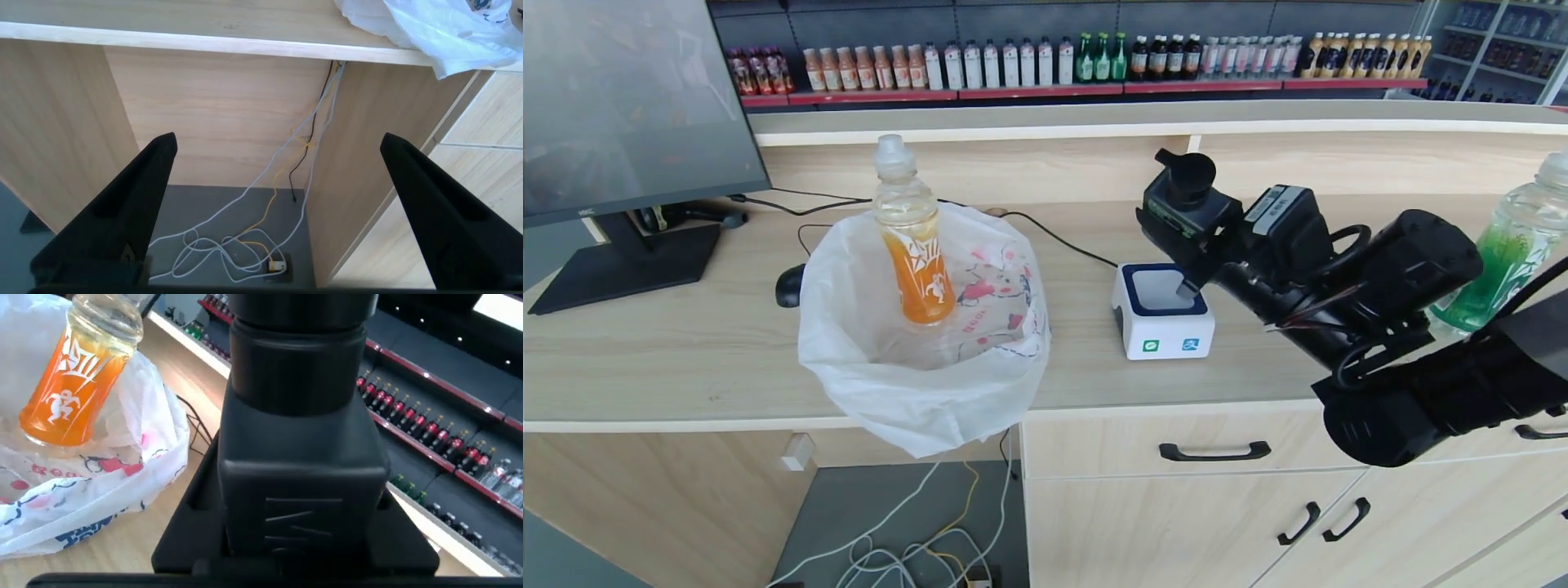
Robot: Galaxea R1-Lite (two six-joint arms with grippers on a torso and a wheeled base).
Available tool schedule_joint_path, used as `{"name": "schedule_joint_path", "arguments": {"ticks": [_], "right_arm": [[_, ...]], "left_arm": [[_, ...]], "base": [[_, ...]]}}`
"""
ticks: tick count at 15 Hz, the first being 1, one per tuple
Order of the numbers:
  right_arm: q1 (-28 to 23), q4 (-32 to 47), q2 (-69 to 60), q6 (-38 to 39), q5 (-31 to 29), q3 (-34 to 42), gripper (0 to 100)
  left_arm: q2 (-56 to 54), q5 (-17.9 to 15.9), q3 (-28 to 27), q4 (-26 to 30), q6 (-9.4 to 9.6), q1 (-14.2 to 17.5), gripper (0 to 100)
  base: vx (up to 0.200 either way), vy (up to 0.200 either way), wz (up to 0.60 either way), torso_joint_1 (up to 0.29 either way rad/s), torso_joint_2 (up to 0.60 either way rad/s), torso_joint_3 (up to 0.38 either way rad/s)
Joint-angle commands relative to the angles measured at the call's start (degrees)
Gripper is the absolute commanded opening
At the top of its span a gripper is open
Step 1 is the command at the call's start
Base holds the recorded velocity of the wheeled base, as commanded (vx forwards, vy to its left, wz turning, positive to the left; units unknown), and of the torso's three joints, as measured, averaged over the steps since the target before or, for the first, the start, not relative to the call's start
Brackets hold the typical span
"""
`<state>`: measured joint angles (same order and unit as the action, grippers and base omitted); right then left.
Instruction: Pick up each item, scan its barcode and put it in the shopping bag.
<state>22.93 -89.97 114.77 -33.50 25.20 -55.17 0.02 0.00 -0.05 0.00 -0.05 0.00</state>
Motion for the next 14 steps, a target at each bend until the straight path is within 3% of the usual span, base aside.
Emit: {"name": "schedule_joint_path", "arguments": {"ticks": [1, 4, 7, 12, 14], "right_arm": [[-1.4, -0.03, 2.3, -2.97, 2.58, -1.08, 0], [-2.89, -0.03, 2.38, -5.44, 4.6, 0.07, 0], [-5.88, -0.03, 2.82, -8.07, 10.93, 0.33, 0], [-5.53, -0.03, 4.67, -9.04, 11.19, 0.16, 0], [-3.16, -0.03, 6.08, -9.22, 11.19, 0.16, 0]], "left_arm": [[-0.02, 0.0, 0.05, 0.0, -0.04, 0.0, 100], [-0.02, 0.0, -0.04, 0.0, -0.04, 0.0, 100], [-0.02, 0.0, 0.05, 0.0, -0.04, 0.0, 100], [-0.02, 0.0, -0.04, 0.0, -0.04, 0.0, 100], [-0.02, 0.0, 0.05, 0.0, -0.04, 0.0, 100]], "base": [[0.0, 0.0, 0.0, 0.0, 0.0, 0.0], [0.0, 0.0, 0.0, 0.0, 0.0, 0.0], [0.0, 0.0, 0.0, 0.0, 0.0, 0.0], [0.0, 0.0, 0.0, 0.0, 0.0, 0.0], [0.0, 0.0, 0.0, 0.0, 0.0, 0.0]]}}
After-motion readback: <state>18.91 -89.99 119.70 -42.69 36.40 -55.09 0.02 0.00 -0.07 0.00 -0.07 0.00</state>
